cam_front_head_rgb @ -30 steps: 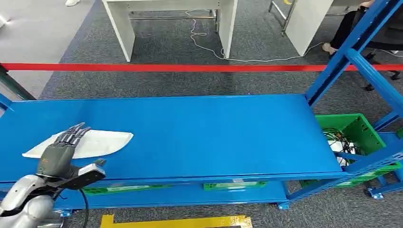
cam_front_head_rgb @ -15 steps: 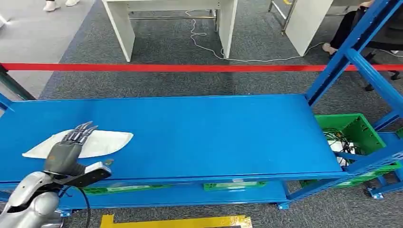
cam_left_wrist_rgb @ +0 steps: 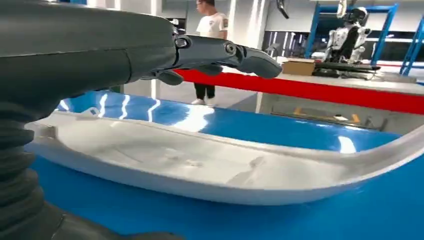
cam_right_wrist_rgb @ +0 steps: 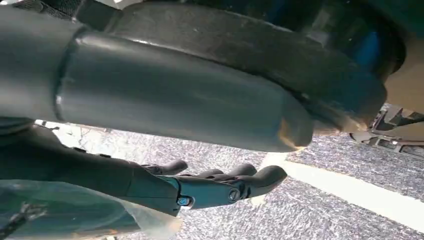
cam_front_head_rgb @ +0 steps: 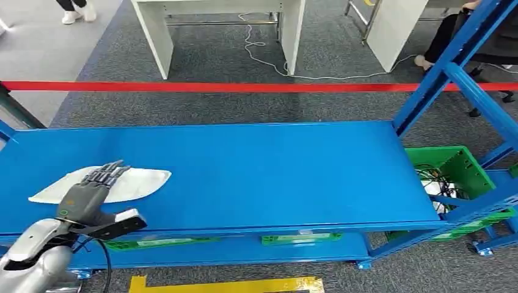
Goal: Take the parts from the cabinet and place them on the table.
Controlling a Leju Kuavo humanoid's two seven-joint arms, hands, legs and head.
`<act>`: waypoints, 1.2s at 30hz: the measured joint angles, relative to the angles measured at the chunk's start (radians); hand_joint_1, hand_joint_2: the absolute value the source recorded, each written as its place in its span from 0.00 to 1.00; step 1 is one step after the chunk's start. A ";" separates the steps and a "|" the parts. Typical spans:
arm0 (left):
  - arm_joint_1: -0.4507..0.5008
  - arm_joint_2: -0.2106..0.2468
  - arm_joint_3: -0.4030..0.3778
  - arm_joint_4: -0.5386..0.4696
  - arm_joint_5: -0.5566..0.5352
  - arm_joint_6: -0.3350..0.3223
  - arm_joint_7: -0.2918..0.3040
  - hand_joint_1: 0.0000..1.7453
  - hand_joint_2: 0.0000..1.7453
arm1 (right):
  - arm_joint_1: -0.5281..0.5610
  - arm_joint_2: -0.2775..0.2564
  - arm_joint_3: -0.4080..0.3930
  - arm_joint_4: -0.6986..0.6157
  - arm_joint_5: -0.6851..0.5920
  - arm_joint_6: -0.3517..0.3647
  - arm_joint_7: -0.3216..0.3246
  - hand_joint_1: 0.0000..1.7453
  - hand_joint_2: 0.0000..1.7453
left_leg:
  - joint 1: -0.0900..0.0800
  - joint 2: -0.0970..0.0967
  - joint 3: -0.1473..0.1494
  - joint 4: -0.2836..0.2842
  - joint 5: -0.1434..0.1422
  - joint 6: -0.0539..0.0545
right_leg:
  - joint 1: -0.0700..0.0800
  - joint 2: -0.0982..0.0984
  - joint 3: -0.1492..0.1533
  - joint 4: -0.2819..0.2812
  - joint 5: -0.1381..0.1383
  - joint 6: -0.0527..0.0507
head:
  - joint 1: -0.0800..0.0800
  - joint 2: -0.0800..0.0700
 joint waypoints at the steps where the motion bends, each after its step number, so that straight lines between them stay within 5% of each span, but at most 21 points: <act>1: -0.001 0.003 -0.002 0.002 -0.002 0.000 0.003 0.00 1.00 | 0.000 0.000 0.000 0.000 0.001 0.000 0.000 0.00 0.00 | 0.000 0.000 0.000 0.000 0.000 0.000 | 0.000 0.000 0.000 0.000 0.000 0.000 | 0.000 0.000; 4: -0.007 0.007 -0.005 0.011 -0.045 0.016 0.049 0.00 1.00 | 0.000 0.000 0.000 0.000 0.002 0.001 0.000 0.00 0.00 | 0.000 0.000 0.000 0.000 0.000 0.000 | 0.000 0.000 0.000 0.000 0.000 0.000 | 0.000 0.000; 5: -0.010 0.007 -0.005 0.016 -0.068 0.029 0.073 0.85 1.00 | 0.000 0.000 0.000 0.000 0.002 0.001 0.000 0.00 0.00 | 0.000 0.000 0.000 0.000 0.000 0.000 | 0.000 0.000 0.000 0.000 0.000 0.000 | 0.000 0.000; 6: -0.014 0.007 -0.005 0.020 -0.093 0.045 0.094 1.00 1.00 | 0.000 0.000 0.000 0.000 0.002 0.001 0.000 0.00 0.00 | 0.000 0.000 0.000 0.000 0.000 0.000 | 0.000 0.000 0.000 0.000 0.000 0.000 | 0.000 0.000; 16: -0.026 -0.008 0.008 0.055 -0.235 0.124 0.215 1.00 1.00 | 0.000 0.000 0.000 0.000 0.007 -0.002 0.006 0.00 0.00 | 0.000 0.000 0.000 0.000 0.000 0.000 | 0.000 0.000 0.000 0.000 0.000 0.000 | 0.000 0.000; 30: -0.026 -0.029 0.025 0.071 -0.244 0.142 0.194 1.00 1.00 | 0.000 0.000 -0.005 0.000 0.014 -0.006 0.009 0.00 0.00 | 0.000 0.000 0.000 0.000 0.000 0.000 | 0.000 0.000 0.000 0.000 0.000 0.000 | 0.000 0.000; 36: 0.005 -0.054 0.053 0.071 -0.215 0.433 0.035 1.00 1.00 | 0.000 0.000 -0.007 0.000 0.027 -0.007 0.009 0.00 0.00 | 0.000 0.000 0.000 0.000 0.000 0.000 | 0.000 0.000 0.000 0.000 0.000 0.000 | 0.000 0.000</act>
